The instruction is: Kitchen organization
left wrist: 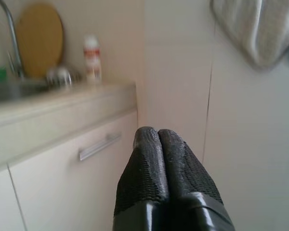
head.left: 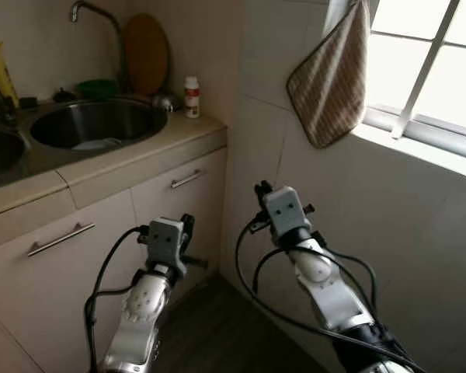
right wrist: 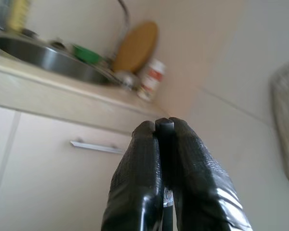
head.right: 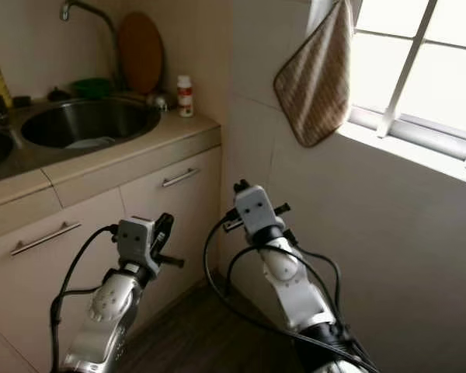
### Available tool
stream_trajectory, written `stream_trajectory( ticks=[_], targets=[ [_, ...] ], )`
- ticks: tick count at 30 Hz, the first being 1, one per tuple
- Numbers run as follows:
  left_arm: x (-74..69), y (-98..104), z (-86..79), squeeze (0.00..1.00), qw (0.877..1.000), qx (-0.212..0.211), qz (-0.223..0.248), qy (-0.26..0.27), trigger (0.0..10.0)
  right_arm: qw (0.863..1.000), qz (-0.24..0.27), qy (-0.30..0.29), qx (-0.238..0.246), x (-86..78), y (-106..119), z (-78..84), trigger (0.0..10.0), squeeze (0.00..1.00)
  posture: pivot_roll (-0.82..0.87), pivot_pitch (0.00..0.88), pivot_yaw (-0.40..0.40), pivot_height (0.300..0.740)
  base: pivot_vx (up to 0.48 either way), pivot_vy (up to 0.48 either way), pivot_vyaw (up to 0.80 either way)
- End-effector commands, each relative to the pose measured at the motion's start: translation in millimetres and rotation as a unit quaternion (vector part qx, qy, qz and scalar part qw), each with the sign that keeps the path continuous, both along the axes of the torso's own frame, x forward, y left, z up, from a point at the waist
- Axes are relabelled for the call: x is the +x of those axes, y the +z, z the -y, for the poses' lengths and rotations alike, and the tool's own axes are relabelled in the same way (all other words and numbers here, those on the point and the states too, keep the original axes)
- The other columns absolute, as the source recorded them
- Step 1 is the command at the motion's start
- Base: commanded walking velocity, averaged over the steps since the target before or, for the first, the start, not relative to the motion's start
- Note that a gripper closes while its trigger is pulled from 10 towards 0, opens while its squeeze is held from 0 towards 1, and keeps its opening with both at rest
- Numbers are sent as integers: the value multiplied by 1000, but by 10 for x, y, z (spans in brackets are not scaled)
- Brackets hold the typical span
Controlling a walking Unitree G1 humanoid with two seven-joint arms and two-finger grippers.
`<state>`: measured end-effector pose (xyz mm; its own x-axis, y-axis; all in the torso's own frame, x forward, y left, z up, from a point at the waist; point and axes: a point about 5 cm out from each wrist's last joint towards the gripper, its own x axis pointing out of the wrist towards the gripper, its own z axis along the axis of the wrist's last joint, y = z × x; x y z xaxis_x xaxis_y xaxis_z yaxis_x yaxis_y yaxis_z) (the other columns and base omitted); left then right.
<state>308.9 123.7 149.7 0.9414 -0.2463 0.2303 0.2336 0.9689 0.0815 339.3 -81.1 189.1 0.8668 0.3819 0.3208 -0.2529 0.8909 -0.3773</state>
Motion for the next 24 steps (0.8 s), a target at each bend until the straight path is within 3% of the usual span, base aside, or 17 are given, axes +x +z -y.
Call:
stream_trajectory(
  ticks=[1,8,21,24],
  targets=[
    [9,122,-9,0,1000,4,17,8,10000,998,44,39,19,-35,285,-128,10000,0,51,0,-61,740,0,0,800],
    [43,485,25,0,997,-10,74,13,10000,991,94,86,44,-120,617,-262,10000,0,49,0,-58,740,142,0,800],
    [83,695,-2,0,995,-22,96,21,10000,987,115,100,59,-154,789,-244,10000,0,44,0,-55,740,266,0,800],
    [84,753,17,0,994,-26,104,19,10000,985,120,99,75,-143,869,-217,10000,0,45,0,-55,740,286,0,0]
  ],
)
